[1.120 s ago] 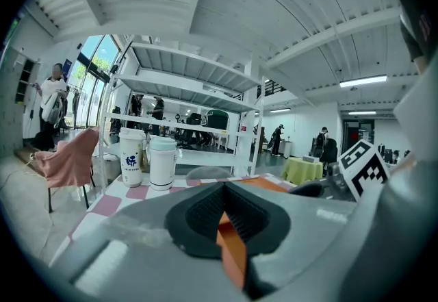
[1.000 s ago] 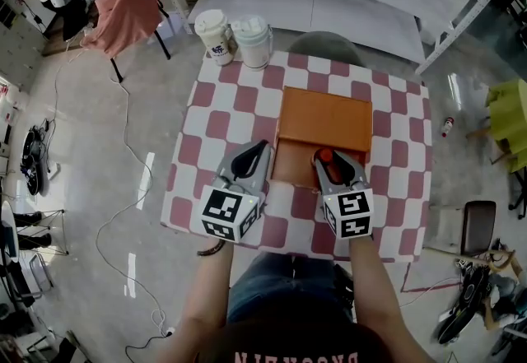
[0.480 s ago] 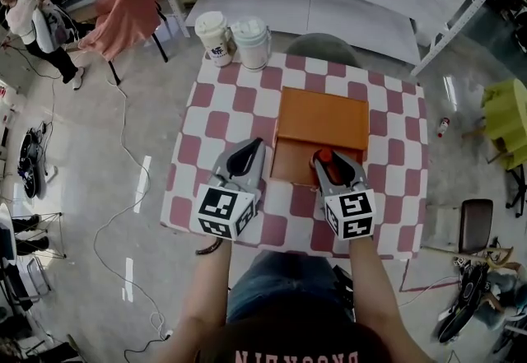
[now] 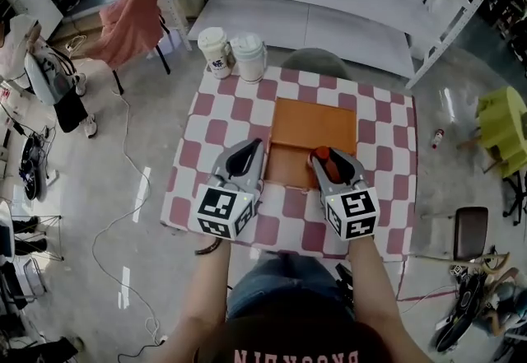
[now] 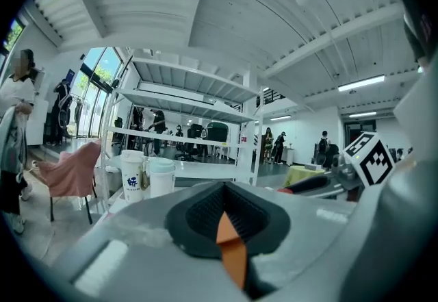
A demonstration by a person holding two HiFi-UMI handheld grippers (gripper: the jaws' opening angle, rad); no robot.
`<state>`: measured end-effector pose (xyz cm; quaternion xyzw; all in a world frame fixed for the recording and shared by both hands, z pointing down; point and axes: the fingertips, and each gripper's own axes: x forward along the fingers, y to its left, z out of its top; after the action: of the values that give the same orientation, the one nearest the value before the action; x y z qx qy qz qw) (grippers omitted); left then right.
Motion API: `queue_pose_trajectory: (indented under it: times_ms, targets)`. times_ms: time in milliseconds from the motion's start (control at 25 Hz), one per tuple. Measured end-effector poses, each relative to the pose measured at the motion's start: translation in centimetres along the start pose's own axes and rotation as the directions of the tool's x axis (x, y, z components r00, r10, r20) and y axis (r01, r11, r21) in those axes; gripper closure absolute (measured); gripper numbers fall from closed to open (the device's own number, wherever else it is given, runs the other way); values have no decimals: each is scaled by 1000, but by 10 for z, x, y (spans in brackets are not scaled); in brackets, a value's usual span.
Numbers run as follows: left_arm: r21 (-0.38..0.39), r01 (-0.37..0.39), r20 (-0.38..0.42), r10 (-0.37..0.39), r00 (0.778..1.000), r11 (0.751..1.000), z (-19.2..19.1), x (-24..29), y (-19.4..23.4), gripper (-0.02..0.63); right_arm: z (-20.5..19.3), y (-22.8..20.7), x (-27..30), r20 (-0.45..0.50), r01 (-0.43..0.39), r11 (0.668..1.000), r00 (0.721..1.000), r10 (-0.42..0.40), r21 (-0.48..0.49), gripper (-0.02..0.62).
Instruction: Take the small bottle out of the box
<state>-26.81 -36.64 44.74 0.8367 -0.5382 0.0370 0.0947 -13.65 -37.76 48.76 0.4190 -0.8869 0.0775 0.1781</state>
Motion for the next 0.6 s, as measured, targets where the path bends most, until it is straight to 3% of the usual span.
queue_pose_trajectory:
  times_ms: [600]
  targets:
    - [54, -30, 91, 25, 996, 998, 56, -5, -4, 614, 70, -6, -21, 118, -26, 997, 992, 33, -66, 460]
